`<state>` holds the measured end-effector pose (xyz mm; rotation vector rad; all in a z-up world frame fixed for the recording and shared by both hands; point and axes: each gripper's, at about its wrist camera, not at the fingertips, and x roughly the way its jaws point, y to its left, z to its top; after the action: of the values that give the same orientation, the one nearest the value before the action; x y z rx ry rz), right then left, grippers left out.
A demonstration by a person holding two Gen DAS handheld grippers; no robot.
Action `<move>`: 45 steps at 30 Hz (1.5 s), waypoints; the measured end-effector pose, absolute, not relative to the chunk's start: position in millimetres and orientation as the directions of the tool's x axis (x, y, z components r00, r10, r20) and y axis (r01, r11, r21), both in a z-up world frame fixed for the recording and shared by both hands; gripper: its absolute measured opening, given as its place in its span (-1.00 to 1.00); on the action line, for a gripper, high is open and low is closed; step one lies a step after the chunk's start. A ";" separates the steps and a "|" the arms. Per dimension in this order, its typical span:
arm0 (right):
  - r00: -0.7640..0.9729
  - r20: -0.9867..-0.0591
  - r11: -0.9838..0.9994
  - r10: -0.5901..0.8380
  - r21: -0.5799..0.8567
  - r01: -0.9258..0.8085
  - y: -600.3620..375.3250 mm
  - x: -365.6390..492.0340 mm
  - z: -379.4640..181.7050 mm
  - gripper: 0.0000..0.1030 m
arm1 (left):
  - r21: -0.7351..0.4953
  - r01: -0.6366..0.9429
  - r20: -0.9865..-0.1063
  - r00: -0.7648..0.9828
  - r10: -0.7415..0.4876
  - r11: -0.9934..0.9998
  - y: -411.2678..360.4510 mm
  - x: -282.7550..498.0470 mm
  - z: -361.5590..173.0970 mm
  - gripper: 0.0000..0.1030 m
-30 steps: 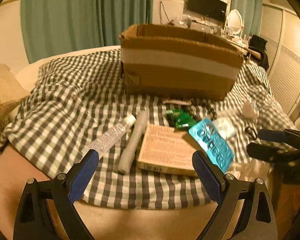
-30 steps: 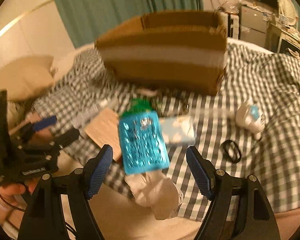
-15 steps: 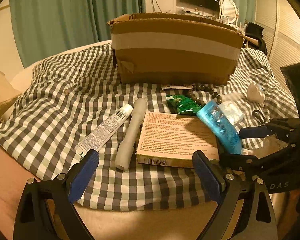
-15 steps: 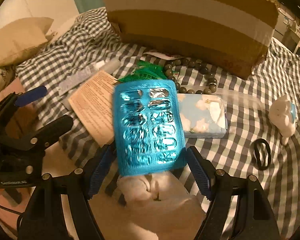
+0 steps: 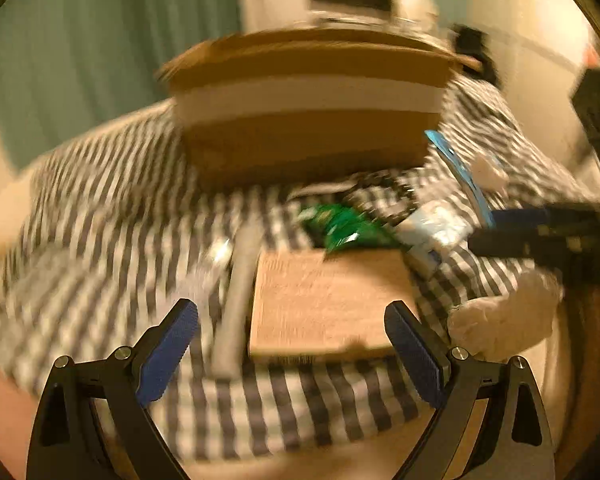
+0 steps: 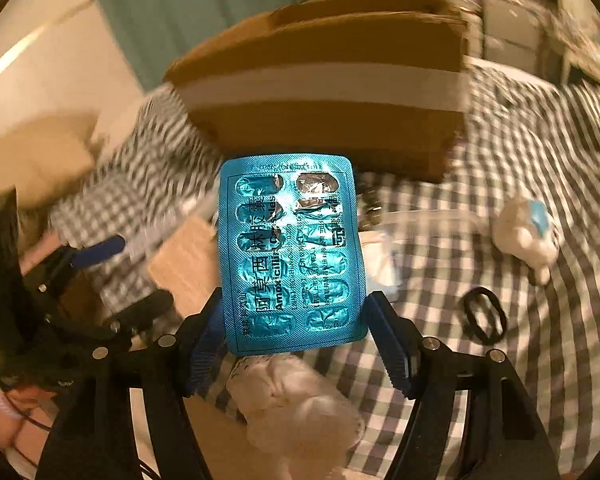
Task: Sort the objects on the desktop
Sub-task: 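Grasp the blue blister pack with the right tool and lift it, then grasp the tan paper box with the left tool while the right tool holds the blister pack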
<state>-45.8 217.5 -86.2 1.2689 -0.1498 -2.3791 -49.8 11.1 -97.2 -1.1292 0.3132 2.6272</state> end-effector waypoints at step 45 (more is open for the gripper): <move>-0.575 -0.718 -0.914 -0.392 0.374 0.157 195.7 -42.2 -29.8 0.34 | 0.015 -0.827 -0.831 -0.322 0.453 -0.562 39.5 -64.7 -127.7 0.78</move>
<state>-42.2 195.7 -29.8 1.2416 -0.3892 -2.5100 -64.7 39.5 -127.7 -1.0409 0.5699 1.9666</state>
